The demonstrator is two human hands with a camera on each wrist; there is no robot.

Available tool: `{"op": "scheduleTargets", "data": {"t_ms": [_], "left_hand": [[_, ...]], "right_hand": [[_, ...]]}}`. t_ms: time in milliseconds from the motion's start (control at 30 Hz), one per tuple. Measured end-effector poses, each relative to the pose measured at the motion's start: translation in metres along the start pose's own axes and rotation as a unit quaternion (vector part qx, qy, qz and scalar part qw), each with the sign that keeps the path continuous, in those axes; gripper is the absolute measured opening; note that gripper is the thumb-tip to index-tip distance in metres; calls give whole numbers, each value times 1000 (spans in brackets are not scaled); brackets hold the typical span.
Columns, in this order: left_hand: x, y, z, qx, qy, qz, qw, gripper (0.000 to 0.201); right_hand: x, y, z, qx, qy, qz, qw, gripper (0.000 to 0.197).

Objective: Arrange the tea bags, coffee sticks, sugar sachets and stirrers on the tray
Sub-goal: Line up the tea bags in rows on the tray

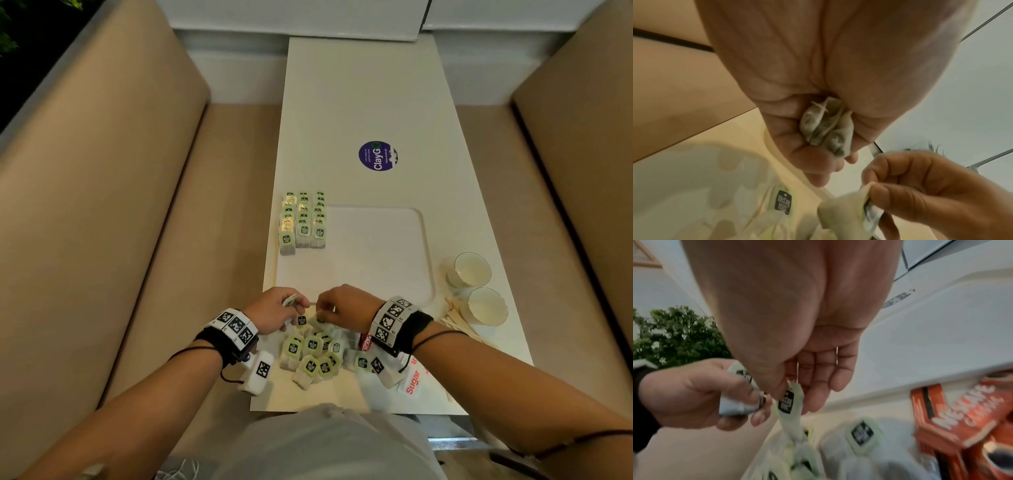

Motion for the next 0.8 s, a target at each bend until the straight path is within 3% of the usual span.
{"op": "scheduleTargets", "data": {"t_ms": [67, 267, 500, 800], "left_hand": [[1, 6, 1, -22, 7, 25, 999, 31], [6, 21, 4, -81, 36, 41, 995, 4], [10, 24, 7, -74, 68, -3, 995, 12], [15, 21, 12, -65, 59, 1, 996, 10]], "right_hand": [[11, 0, -1, 12, 19, 11, 1000, 19], [38, 0, -6, 40, 79, 60, 994, 18], [47, 9, -6, 11, 149, 192, 970, 16], [34, 12, 6, -8, 150, 217, 965, 14]]}}
Point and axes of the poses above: each hand's wrist, its own z-axis towards the middle knuckle, its own x-axis out of the back of the hand, y = z × x, the point moved 7 cm from there along z, towards the middle knuckle, and after that the axes turned 11 degrees about -y, right-handed, at the moved point
